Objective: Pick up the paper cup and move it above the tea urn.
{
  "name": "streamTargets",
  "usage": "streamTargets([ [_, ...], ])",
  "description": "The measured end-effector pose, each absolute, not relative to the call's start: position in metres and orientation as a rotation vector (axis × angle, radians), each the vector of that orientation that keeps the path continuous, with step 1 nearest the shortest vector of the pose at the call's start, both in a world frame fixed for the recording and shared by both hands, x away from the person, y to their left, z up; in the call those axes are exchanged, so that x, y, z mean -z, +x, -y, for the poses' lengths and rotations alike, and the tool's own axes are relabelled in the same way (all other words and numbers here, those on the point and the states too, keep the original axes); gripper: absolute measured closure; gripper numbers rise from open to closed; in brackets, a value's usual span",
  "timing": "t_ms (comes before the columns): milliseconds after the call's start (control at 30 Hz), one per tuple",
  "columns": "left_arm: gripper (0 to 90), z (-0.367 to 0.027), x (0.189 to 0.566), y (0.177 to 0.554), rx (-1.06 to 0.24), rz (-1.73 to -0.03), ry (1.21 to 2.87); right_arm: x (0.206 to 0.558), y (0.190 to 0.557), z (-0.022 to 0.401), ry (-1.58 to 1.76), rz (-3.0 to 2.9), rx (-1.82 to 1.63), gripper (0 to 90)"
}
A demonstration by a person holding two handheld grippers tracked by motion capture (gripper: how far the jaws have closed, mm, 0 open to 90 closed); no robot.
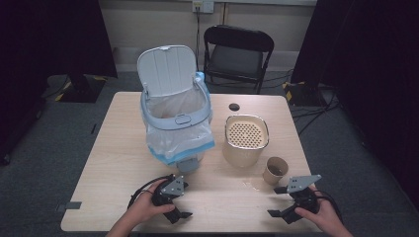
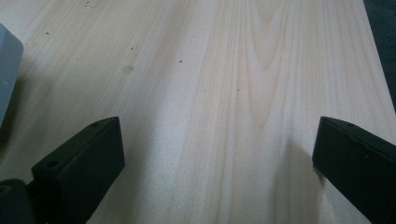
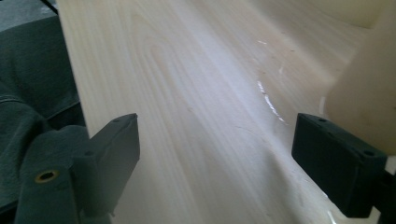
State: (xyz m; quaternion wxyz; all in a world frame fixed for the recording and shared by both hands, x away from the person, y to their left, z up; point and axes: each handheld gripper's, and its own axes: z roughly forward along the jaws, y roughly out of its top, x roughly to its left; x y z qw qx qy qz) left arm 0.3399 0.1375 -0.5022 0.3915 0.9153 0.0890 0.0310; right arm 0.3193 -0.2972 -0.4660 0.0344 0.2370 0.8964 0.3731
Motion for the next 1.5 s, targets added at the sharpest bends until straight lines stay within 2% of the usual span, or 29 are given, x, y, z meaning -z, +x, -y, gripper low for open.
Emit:
streamTargets([
  [767, 0.0, -0.137, 0.502, 0.340, -0.079, -0.205, 2.342, 0.466, 0.344, 0.335, 0.922, -2.537, -1.121, 15.0],
  [1500, 0.0, -0.136, 0.503, 0.339, -0.074, -0.223, 2.328, 0.475, 0.372, 0.330, 0.958, -2.424, -1.248, 16.3],
])
